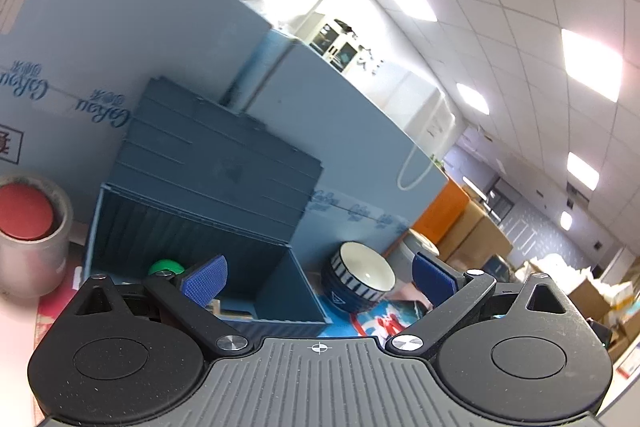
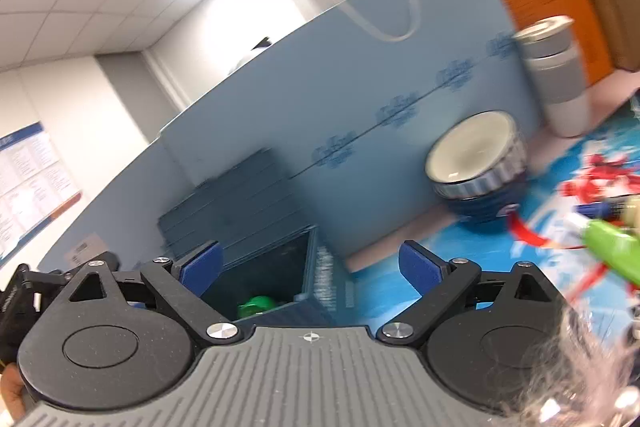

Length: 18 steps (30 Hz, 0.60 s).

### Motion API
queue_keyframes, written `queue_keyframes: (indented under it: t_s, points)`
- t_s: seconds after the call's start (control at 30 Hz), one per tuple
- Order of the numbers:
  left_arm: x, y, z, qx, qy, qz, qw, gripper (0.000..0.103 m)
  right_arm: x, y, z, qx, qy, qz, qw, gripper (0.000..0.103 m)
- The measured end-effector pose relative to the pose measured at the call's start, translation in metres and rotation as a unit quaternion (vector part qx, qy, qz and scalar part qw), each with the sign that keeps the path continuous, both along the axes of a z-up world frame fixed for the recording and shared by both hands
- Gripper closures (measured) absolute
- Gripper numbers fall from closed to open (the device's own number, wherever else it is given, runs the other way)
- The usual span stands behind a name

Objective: Organize rigid objects
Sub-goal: 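Withdraw the right tool from the box toward the green tube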

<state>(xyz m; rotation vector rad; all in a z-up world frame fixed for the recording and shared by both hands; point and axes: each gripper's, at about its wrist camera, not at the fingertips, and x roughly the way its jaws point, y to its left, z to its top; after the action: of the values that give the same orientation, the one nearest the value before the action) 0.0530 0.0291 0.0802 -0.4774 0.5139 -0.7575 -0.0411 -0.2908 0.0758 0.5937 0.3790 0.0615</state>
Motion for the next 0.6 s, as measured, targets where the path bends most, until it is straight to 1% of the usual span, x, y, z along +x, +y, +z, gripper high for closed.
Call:
queue_keyframes:
  t_s: [0.1,0.23,0.43,0.6]
  points:
    - [-0.008,-0.012,0.003,0.016,-0.013,-0.009,0.9997,0.003,-0.014,-0.017,-0.006,-0.001,0.007,-0.023,1.000,0.007]
    - [-0.018,-0.031,0.005,0.036,-0.027,-0.023,0.9987,0.003,-0.030,-0.038,-0.016,0.013,0.012,-0.041,0.999,0.007]
    - [-0.025,-0.073,0.004,0.083,-0.030,-0.044,0.9951,0.003,-0.046,-0.062,-0.025,0.026,0.022,-0.067,0.997,0.006]
    - [-0.027,-0.109,-0.003,0.104,-0.021,-0.071,0.9918,0.003,-0.055,-0.076,-0.030,0.023,0.024,-0.081,0.996,0.006]
